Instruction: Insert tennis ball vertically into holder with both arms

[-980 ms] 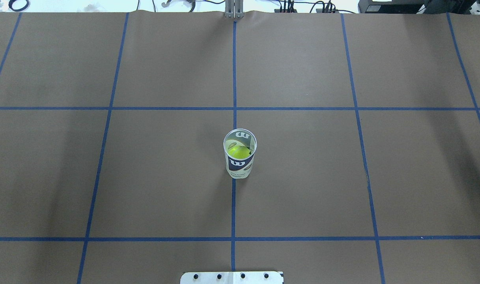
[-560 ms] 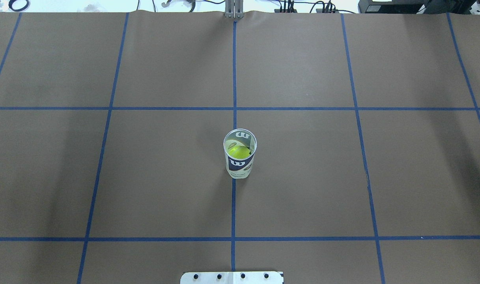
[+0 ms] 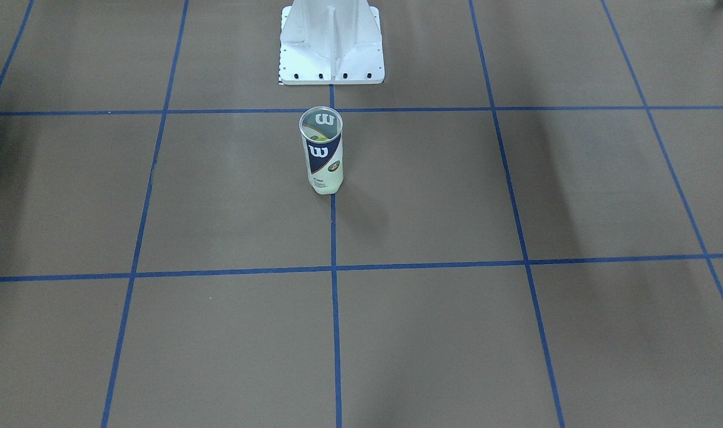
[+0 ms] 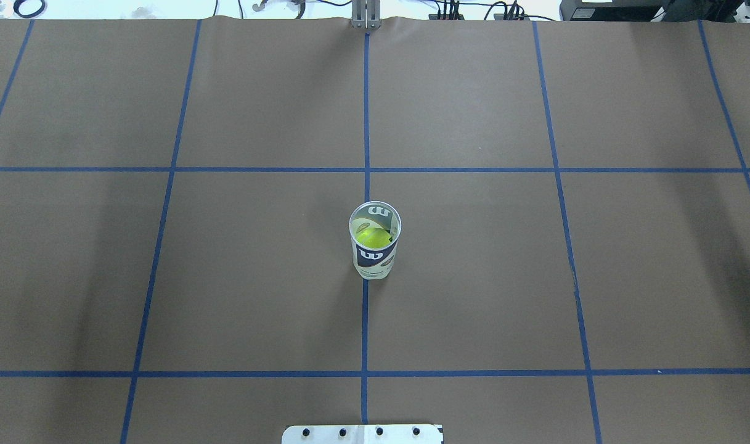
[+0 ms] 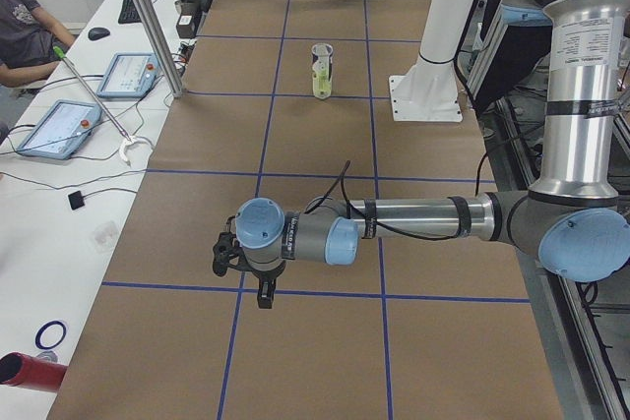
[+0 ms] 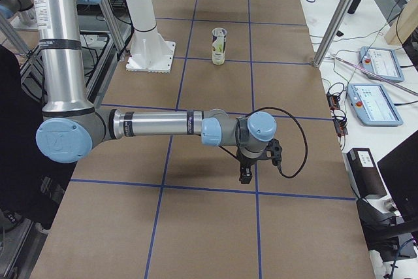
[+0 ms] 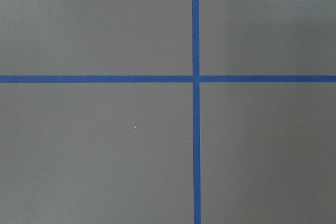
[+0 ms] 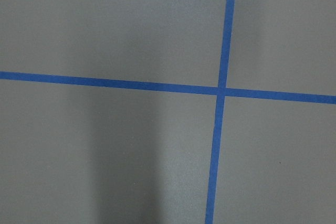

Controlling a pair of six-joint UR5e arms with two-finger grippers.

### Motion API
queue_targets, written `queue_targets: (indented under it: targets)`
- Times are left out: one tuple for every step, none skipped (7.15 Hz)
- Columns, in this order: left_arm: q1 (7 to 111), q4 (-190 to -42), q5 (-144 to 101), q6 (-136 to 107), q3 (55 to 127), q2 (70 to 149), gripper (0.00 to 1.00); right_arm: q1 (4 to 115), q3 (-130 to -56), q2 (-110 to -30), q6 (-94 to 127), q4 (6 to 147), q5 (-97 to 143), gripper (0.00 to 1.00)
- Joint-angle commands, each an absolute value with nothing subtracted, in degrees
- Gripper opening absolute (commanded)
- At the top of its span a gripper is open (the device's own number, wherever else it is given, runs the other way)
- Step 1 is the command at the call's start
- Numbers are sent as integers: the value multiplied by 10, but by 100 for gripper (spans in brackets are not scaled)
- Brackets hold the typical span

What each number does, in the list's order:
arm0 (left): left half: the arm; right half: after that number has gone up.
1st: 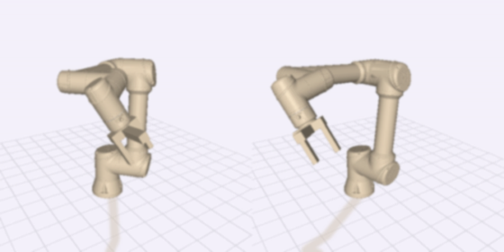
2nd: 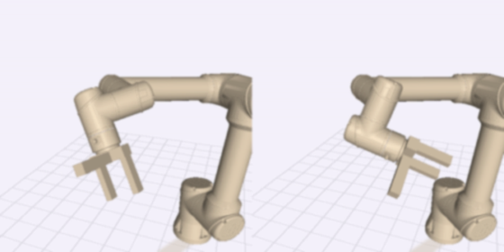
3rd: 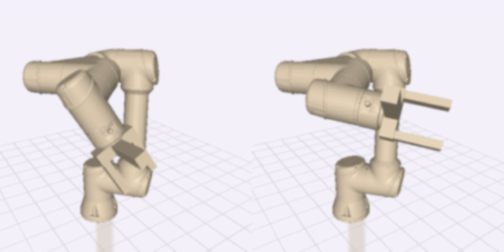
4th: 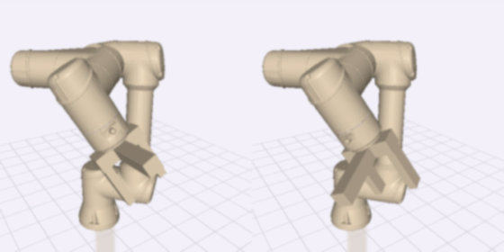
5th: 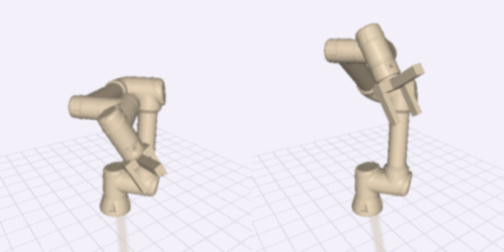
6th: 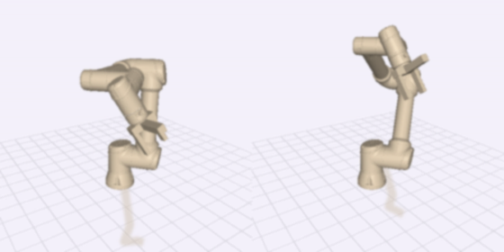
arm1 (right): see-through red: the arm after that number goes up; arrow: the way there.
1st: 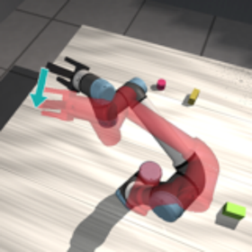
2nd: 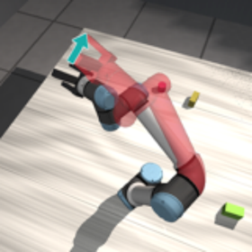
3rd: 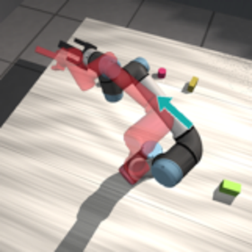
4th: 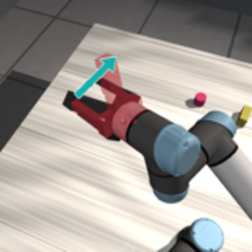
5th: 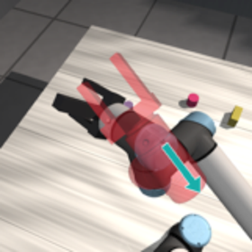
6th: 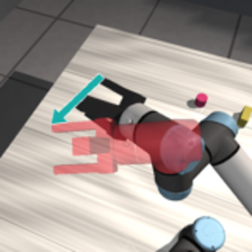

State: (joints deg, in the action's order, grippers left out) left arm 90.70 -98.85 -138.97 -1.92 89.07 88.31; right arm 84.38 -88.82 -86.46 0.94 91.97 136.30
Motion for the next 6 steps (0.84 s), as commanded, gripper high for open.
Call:
queue_targets:
  targets:
    - [907, -1014, -1388, -20, 891, 885, 100, 843, -869, -861, 11, 906, 1362, 100]
    - [907, -1031, -1390, -21, 890, 884, 100, 843, -867, -860, 12, 897, 1362, 100]
    - [905, -1035, -1390, -22, 889, 883, 100, 843, -867, -860, 13, 893, 1363, 100]
    - [905, -1035, -1390, -20, 889, 883, 100, 843, -867, -859, 13, 893, 1363, 100]
    - [905, -1035, -1390, -20, 887, 883, 100, 843, -870, -859, 11, 893, 1366, 100]
    - [905, -1035, -1390, -20, 887, 883, 100, 843, -870, -859, 11, 893, 1367, 100]
